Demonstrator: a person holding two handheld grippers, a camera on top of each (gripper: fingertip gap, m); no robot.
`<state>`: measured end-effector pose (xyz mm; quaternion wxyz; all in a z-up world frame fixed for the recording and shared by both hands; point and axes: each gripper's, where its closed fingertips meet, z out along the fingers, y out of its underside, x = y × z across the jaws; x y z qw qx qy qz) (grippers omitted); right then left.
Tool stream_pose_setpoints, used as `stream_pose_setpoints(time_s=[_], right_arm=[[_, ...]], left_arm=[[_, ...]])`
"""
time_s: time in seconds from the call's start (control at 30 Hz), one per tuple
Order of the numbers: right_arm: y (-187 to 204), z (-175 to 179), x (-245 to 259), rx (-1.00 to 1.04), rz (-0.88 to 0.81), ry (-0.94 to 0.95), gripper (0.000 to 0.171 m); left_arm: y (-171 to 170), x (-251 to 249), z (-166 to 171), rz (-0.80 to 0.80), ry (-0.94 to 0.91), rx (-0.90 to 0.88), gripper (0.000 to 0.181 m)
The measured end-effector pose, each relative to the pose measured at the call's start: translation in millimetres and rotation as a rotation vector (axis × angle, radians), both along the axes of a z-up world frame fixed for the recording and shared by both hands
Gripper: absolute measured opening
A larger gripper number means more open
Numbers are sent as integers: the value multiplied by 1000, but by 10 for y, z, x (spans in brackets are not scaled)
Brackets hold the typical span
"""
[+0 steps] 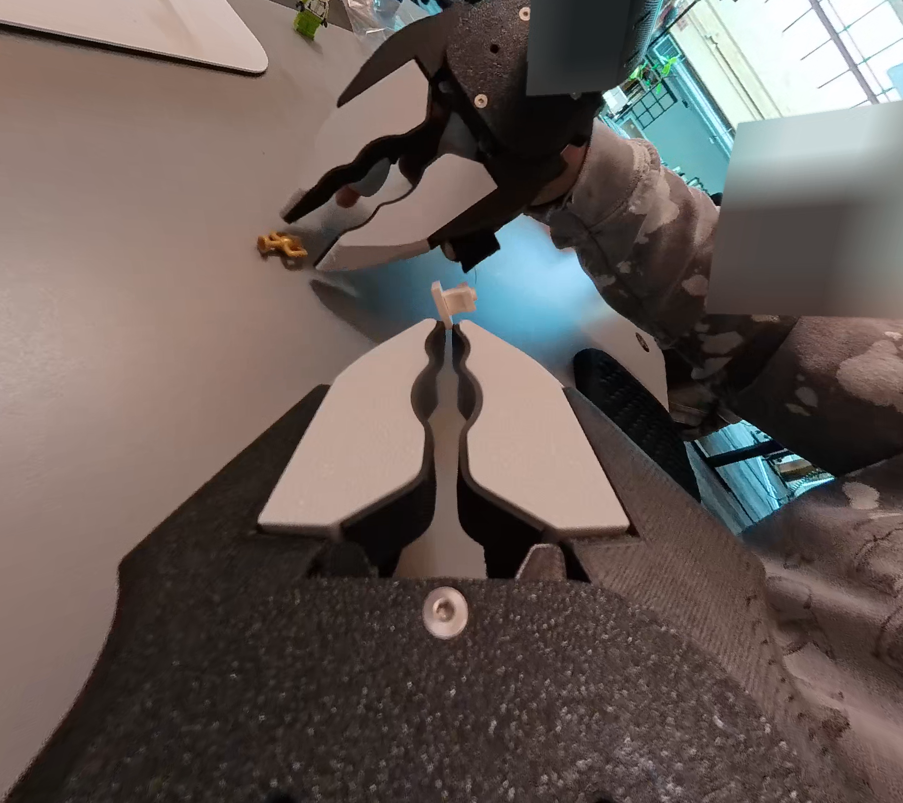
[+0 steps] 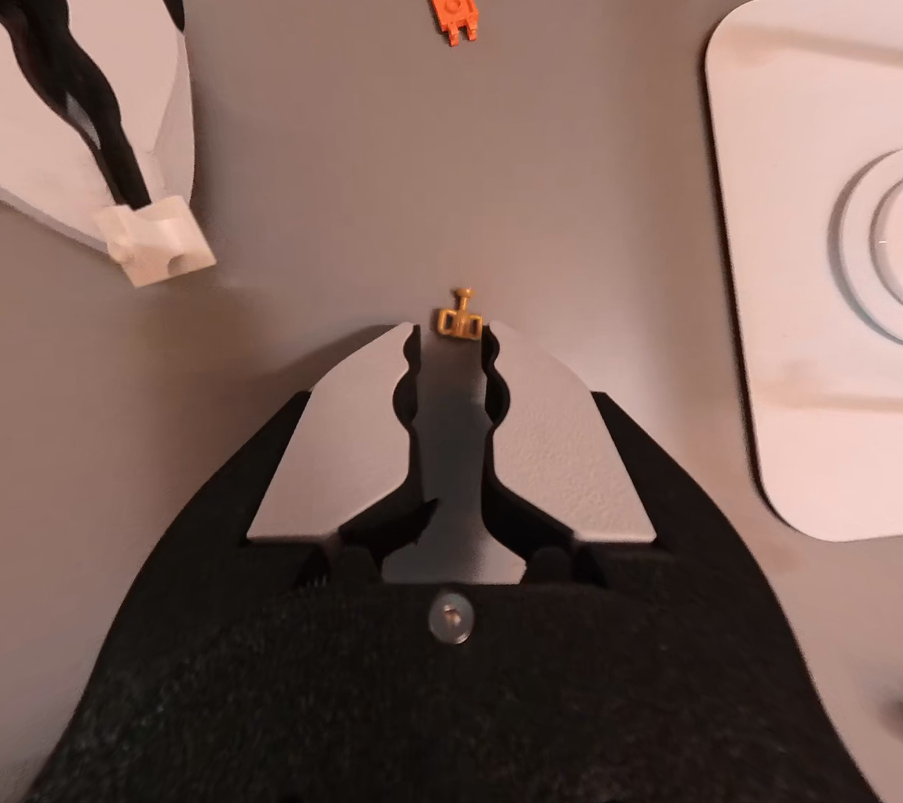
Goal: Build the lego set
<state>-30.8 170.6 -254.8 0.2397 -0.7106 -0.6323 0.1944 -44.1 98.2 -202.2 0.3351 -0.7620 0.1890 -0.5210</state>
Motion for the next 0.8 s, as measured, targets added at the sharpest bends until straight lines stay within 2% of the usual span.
stream_pose_setpoints(time_s=[0.23,0.3,0.37,0.5,0.8], right_arm=[[32,-41,5,46,16,-38,12],[-44,15,34,12,38,-32,11],[-160,155,69,-22,69,0,2],[-362,351,203,18,110,-30,3],[-681,388,233,14,97,-88,2]], left_arm=[[8,1,-13,-4,10,4,3],[35,-20,-35,13,29,10,3],[61,-43,-71,32,69,30,3],[73,-41,-111,40,171,111,3],[11,-18,-210,19,338,214,2]])
